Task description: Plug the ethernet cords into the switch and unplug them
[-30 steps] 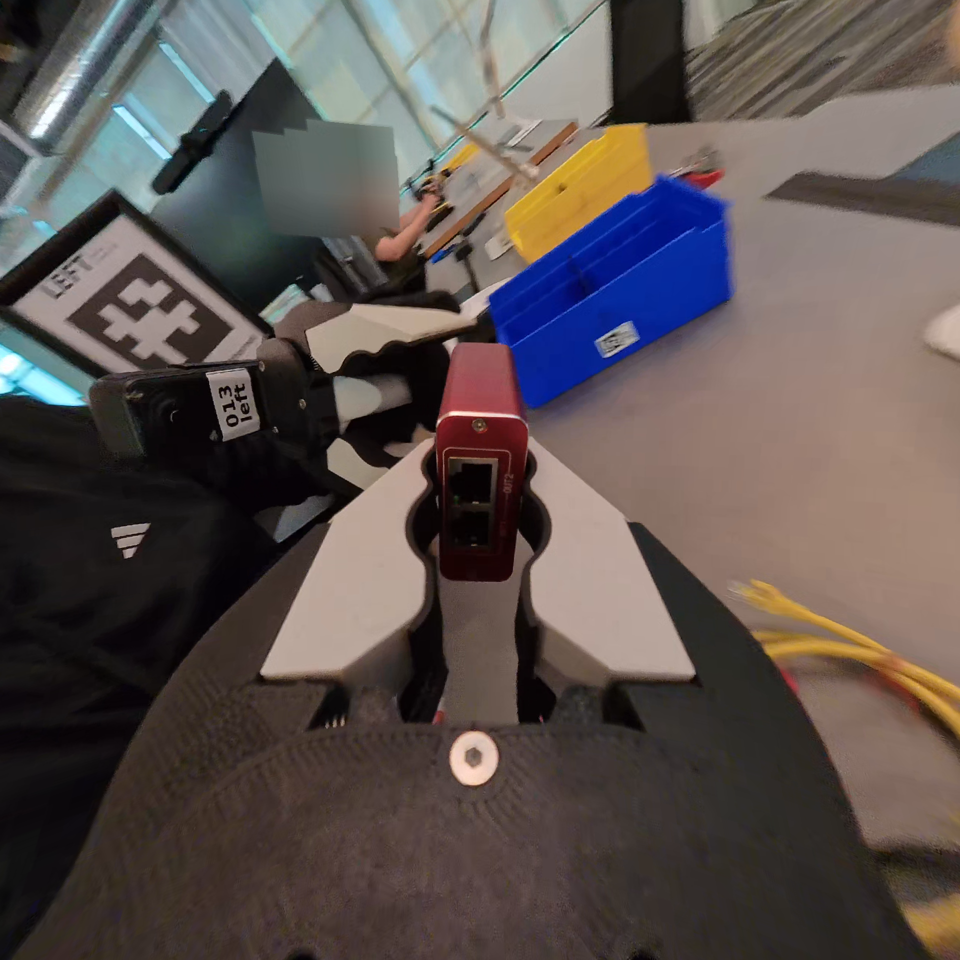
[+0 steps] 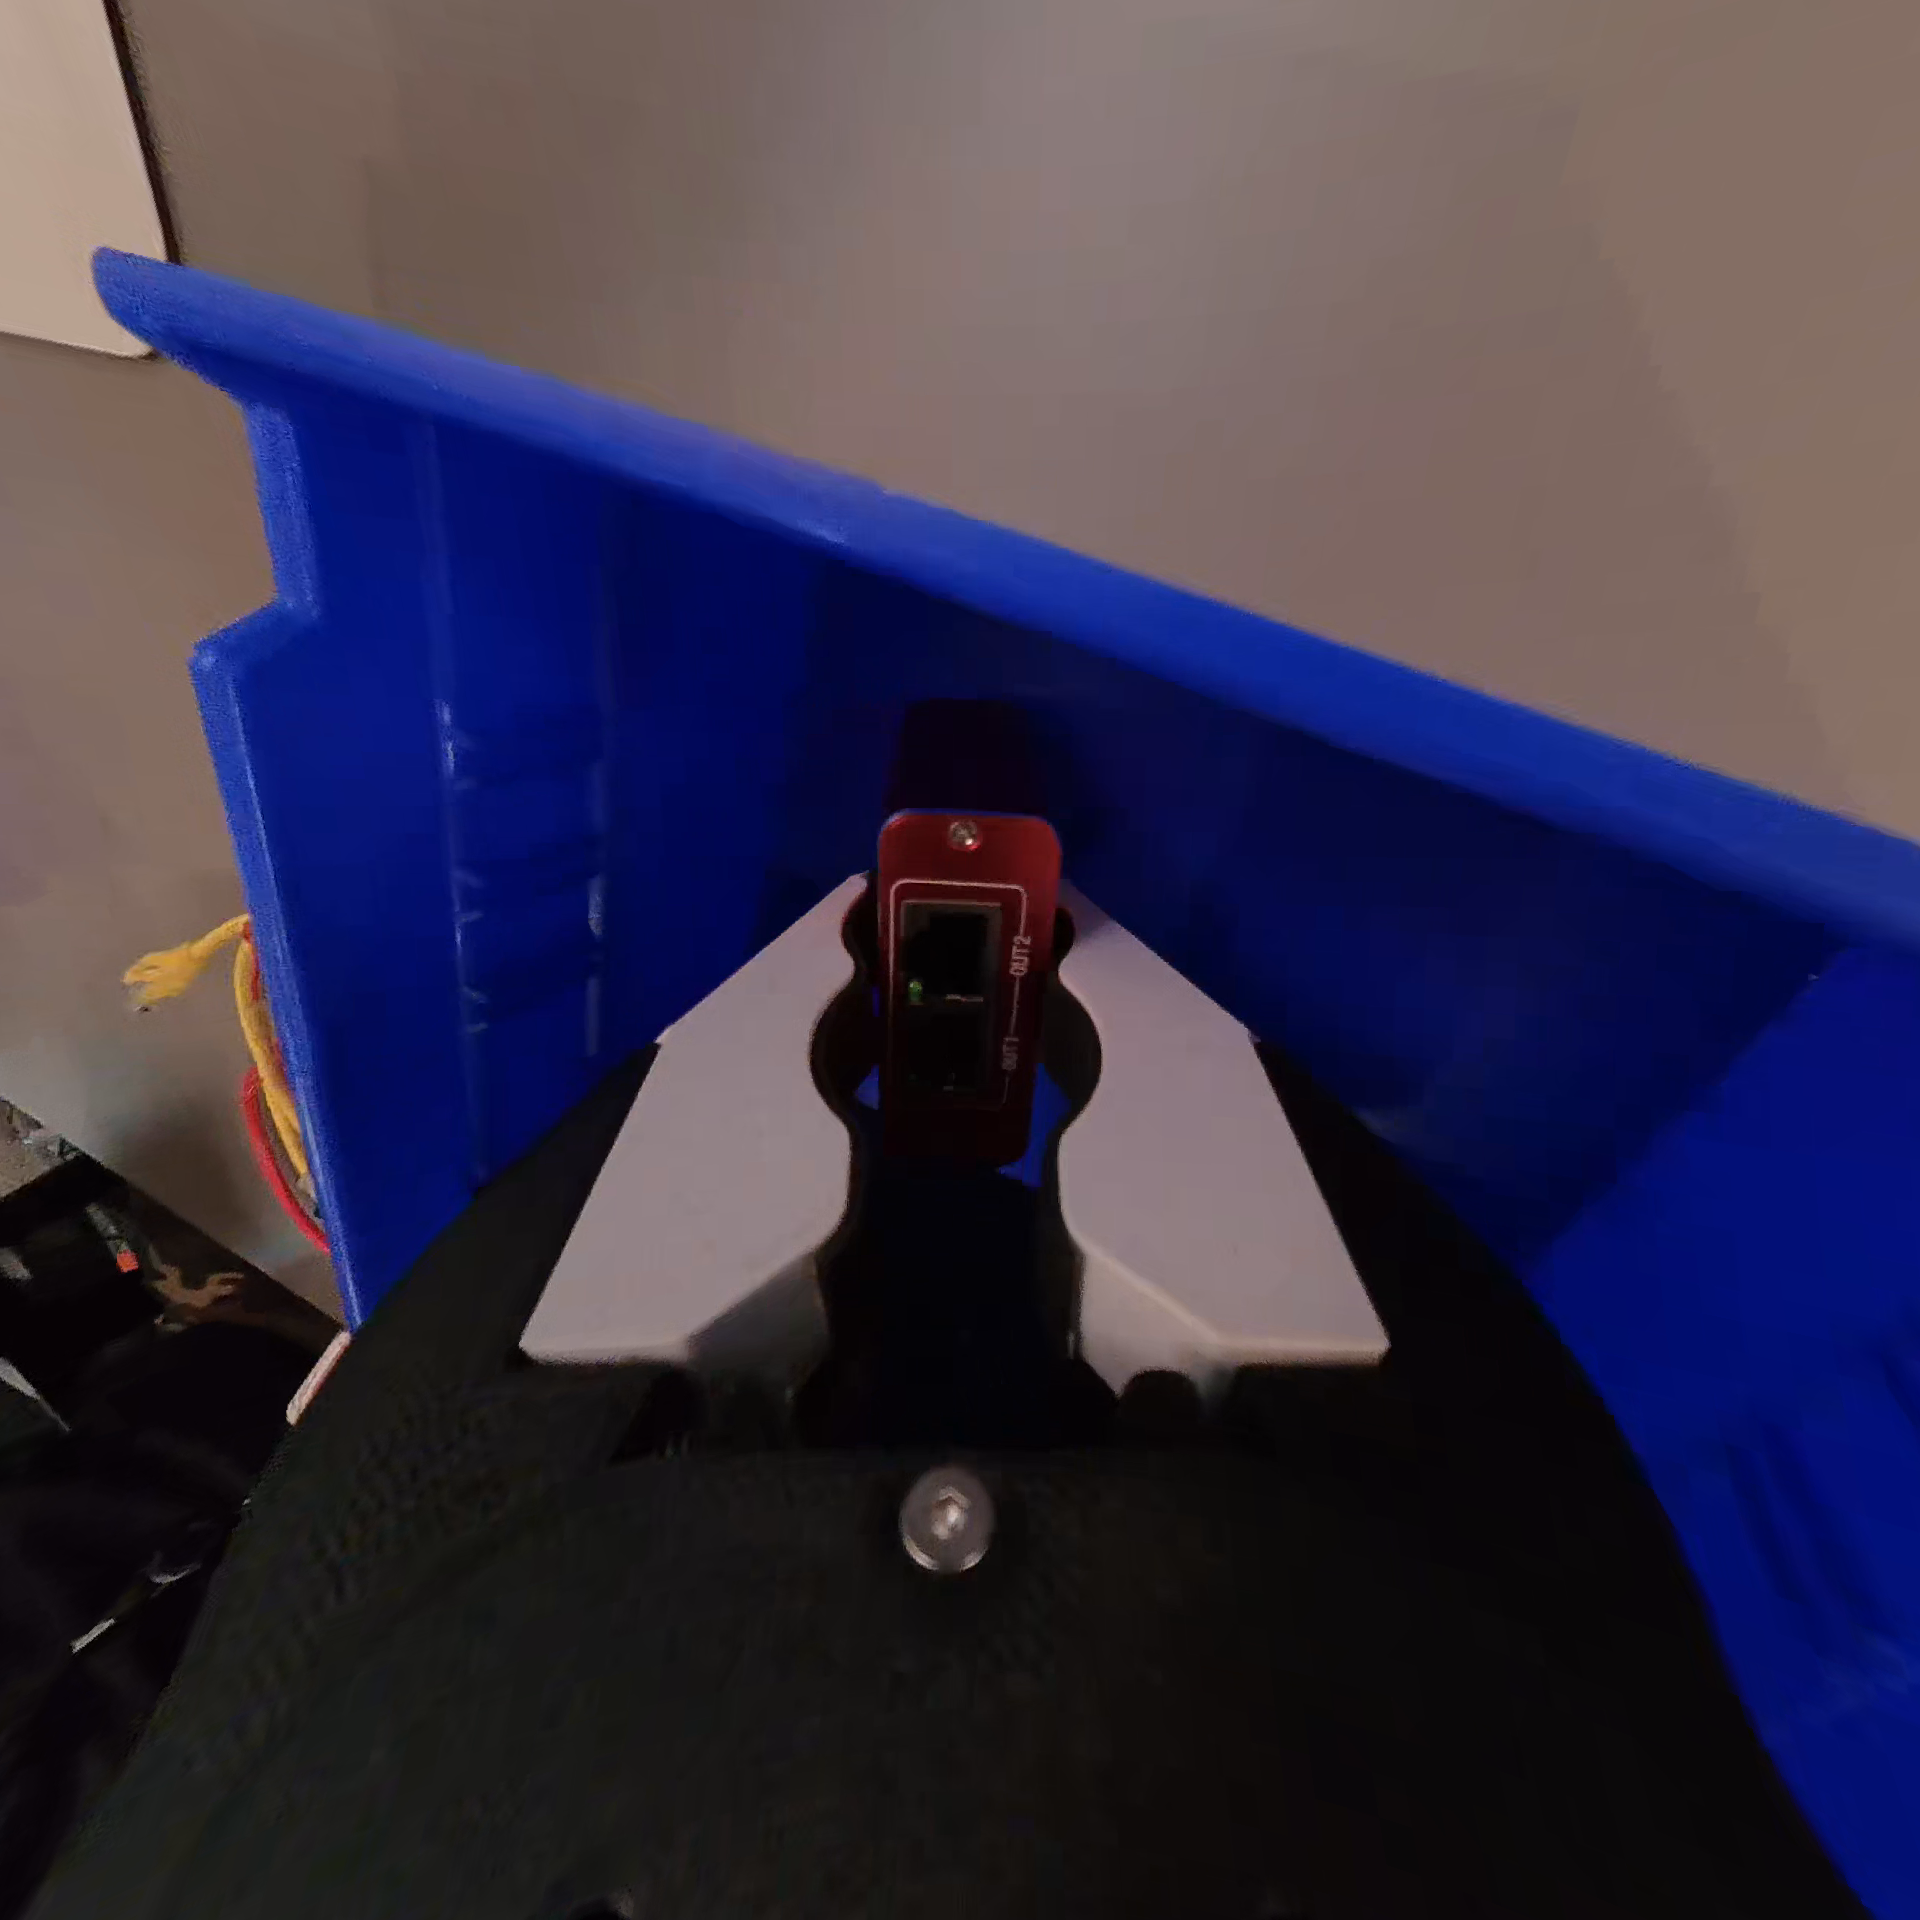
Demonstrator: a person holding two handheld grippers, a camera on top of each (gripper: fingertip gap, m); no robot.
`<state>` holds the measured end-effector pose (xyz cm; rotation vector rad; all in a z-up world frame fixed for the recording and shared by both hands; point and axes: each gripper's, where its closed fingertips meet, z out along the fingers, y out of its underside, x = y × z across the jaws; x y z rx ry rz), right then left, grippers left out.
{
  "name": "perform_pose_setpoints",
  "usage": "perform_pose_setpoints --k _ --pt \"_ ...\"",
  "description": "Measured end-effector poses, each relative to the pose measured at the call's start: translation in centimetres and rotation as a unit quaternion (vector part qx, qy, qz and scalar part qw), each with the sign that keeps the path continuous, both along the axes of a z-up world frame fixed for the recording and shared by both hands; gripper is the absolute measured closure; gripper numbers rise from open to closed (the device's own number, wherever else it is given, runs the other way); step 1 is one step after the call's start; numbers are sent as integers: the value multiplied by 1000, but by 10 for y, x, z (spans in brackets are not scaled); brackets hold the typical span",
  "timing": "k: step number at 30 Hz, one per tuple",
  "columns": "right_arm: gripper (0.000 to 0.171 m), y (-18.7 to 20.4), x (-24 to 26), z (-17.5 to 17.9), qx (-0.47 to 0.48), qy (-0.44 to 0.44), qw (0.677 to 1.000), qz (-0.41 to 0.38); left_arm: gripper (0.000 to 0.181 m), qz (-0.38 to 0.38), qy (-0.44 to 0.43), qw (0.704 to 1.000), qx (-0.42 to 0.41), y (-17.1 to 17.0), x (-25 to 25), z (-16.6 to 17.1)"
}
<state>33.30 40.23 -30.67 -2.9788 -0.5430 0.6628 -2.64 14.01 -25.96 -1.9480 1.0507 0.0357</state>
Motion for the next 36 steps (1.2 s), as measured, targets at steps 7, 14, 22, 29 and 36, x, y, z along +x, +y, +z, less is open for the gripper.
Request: perform_pose_setpoints --k 7,14,22,29,36 --pt "125 3 20 3 6 -16 1000 -18 133 -2 -2 1000 -7 0 1 -4" --pt "119 -3 48 51 97 -31 994 -36 133 9 -7 1000 -8 -2 -2 1" --pt "125 -80 -68 148 305 -19 929 211 133 31 -39 998 -26 -17 -2 7" --pt "134 -159 -203 75 322 -103 774 535 135 44 -21 999 -17 -28 -11 4" --pt "140 -159 -226 0 259 -148 724 622 135 31 -3 1000 -4 -27 -12 0"
